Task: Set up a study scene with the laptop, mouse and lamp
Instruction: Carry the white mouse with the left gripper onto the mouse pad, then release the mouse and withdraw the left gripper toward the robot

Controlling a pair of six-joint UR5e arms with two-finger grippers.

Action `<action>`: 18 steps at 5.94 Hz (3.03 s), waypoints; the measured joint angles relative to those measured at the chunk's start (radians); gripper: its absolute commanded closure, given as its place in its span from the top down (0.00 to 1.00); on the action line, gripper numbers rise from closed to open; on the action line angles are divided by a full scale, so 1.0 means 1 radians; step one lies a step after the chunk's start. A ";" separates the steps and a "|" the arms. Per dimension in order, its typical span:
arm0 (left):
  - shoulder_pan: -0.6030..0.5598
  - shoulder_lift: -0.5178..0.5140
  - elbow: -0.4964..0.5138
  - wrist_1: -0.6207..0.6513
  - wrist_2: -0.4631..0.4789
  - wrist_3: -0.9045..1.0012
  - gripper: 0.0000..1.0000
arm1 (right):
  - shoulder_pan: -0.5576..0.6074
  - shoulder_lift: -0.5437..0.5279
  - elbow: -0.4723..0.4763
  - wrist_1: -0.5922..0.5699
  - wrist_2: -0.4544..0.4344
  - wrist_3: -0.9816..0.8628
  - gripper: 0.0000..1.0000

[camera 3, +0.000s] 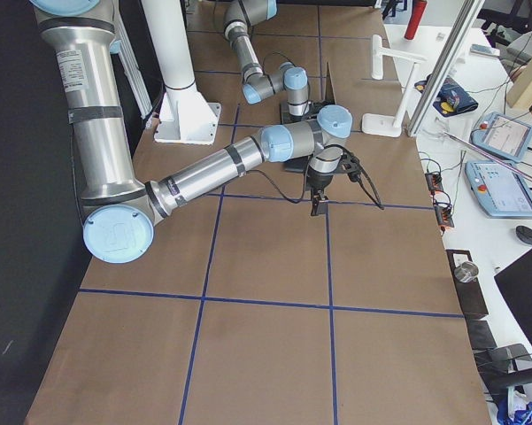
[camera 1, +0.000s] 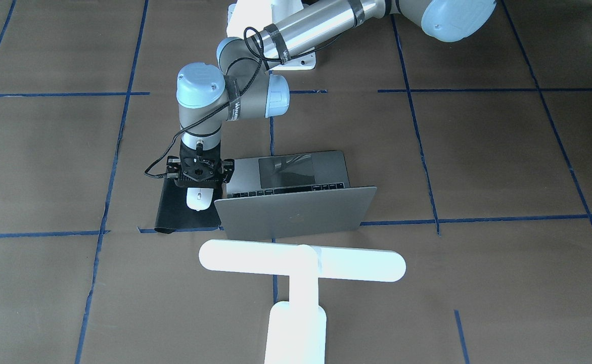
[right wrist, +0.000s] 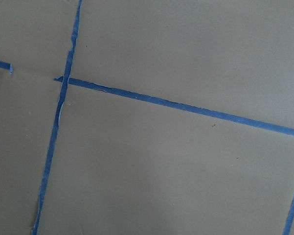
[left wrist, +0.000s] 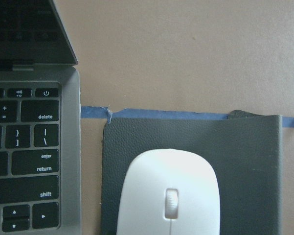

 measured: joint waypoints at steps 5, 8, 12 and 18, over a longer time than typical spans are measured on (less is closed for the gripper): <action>-0.029 -0.001 -0.016 -0.009 -0.050 -0.030 1.00 | 0.004 0.003 -0.006 0.000 -0.001 0.001 1.00; -0.077 0.190 -0.368 0.189 -0.239 -0.027 1.00 | 0.016 0.003 -0.012 0.000 -0.021 0.010 1.00; -0.101 0.598 -0.950 0.432 -0.290 0.046 1.00 | 0.030 -0.006 -0.015 0.000 -0.027 0.006 1.00; -0.347 1.126 -1.317 0.533 -0.399 0.437 1.00 | 0.255 -0.268 -0.144 0.279 0.021 -0.129 1.00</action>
